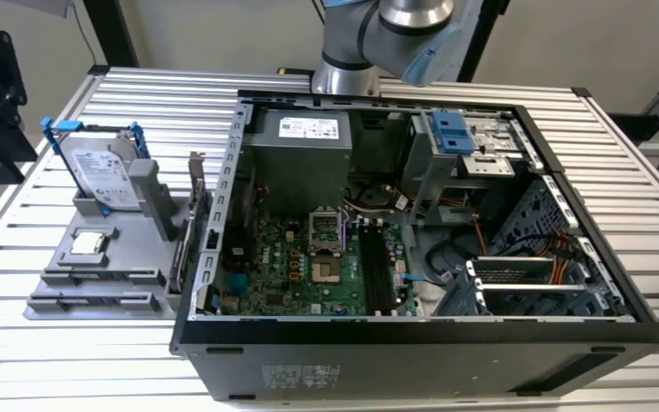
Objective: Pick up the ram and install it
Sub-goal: 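Pick up the ram and move it above insertion slot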
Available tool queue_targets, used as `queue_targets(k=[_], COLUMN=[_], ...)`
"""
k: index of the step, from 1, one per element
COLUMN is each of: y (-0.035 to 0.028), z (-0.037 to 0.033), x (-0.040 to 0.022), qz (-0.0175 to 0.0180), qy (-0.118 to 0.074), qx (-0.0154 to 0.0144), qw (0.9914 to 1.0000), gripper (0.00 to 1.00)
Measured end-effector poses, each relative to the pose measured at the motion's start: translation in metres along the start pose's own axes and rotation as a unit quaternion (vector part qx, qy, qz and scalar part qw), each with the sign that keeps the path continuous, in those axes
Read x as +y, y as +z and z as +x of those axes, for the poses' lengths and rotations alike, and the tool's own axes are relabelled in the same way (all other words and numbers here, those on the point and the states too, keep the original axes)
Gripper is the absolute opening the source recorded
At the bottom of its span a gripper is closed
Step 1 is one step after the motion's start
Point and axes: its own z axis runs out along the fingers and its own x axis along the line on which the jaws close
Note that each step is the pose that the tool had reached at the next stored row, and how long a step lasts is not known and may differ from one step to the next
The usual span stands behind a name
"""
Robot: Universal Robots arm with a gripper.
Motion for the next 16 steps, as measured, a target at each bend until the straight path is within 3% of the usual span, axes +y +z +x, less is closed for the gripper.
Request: queue_targets(k=[6, 10, 16], y=[0.0010, 0.0042, 0.0109], z=[-0.0001, 0.0000, 0.0002], x=[0.0001, 0.0000, -0.0001], qz=[0.0001, 0.0005, 0.0005], qy=[0.002, 0.024, 0.026], qx=[0.0000, -0.0002, -0.0002], qw=[1.00000, 0.99971, 0.99965], gripper=[1.00, 1.00, 1.00])
